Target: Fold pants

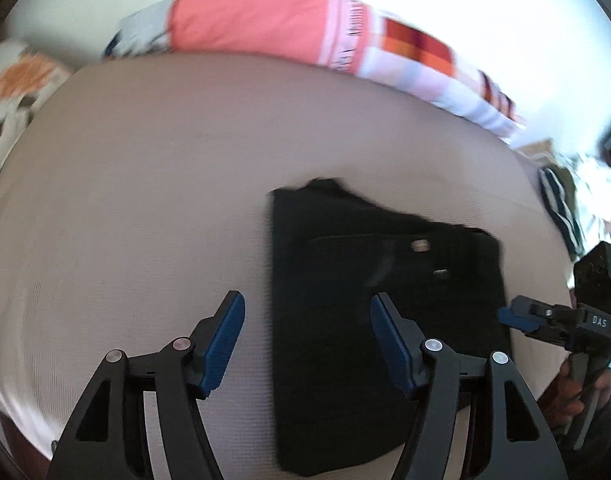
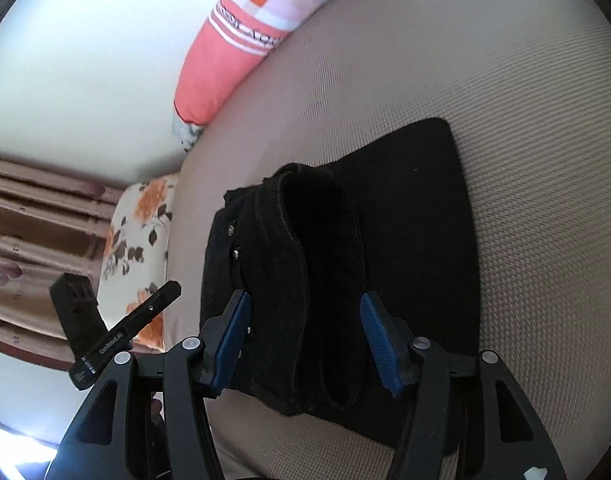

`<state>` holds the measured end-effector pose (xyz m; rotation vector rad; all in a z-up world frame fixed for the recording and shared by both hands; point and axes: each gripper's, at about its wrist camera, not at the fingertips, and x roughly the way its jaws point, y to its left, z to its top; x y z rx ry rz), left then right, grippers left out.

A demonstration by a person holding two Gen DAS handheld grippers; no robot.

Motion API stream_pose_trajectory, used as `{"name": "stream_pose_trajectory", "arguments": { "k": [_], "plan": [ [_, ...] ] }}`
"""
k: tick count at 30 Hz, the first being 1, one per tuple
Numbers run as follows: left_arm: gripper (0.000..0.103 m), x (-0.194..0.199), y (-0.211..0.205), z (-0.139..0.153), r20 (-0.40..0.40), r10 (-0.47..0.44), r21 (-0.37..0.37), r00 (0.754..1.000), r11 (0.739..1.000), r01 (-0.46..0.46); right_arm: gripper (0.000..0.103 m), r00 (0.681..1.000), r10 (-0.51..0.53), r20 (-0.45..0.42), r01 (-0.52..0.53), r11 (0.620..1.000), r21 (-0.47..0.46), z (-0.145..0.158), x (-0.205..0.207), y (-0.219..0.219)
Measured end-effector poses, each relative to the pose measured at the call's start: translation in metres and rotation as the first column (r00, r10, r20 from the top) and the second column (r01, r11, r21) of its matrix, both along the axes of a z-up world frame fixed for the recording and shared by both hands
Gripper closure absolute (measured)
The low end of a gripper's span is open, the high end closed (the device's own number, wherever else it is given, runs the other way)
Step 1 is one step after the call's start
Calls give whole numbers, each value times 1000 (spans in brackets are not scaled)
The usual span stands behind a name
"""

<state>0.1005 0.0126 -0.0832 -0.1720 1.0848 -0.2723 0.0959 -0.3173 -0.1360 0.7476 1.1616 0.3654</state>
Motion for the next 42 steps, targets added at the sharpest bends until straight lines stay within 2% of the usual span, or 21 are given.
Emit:
{"name": "stream_pose_trajectory", "arguments": {
  "k": [5, 10, 16, 19, 22, 24, 27, 31, 34, 38, 42],
  "plan": [
    [37, -6, 21, -18, -54, 65, -20, 996, 998, -66, 47, 999, 25, -25, -26, 999, -43, -9, 10, 3],
    [37, -7, 26, -29, -91, 81, -26, 993, 996, -83, 47, 999, 51, -8, -51, 999, 11, -20, 21, 2],
    [37, -4, 22, -30, -91, 77, -30, 993, 996, -81, 49, 997, 73, 20, -73, 997, 9, -22, 37, 9],
    [37, 1, 19, -31, -96, 78, -36, 992, 996, -81, 55, 996, 81, 33, -81, 997, 1, -23, 45, 13],
    [37, 3, 16, -30, -93, 77, -30, 993, 996, -80, 65, 996, 79, 42, -78, 997, -10, -25, 48, 18],
    [37, 3, 13, -28, -84, 72, -15, 994, 997, -74, 78, 996, 74, 49, -75, 997, 6, -26, 47, 19],
    [37, 3, 7, -25, -66, 61, 17, 996, 998, -60, 79, 995, 73, 70, -71, 997, -32, -23, 43, 23],
    [37, 4, 4, -22, -57, 57, 36, 997, 998, -55, 82, 997, 47, 63, -45, 998, -33, -22, 42, 24],
    [37, 4, 3, -20, -51, 56, 43, 997, 998, -54, 87, 995, 54, 78, -46, 993, -106, -10, 40, 32],
    [37, 2, -1, -19, -38, 51, 52, 998, 997, -49, 92, 986, 91, 143, -56, 971, -232, 21, 32, 49],
    [37, 5, -4, -19, -34, 44, 56, 998, 998, -42, 93, 983, 93, 159, -46, 959, -280, 41, 27, 56]
  ]
}}
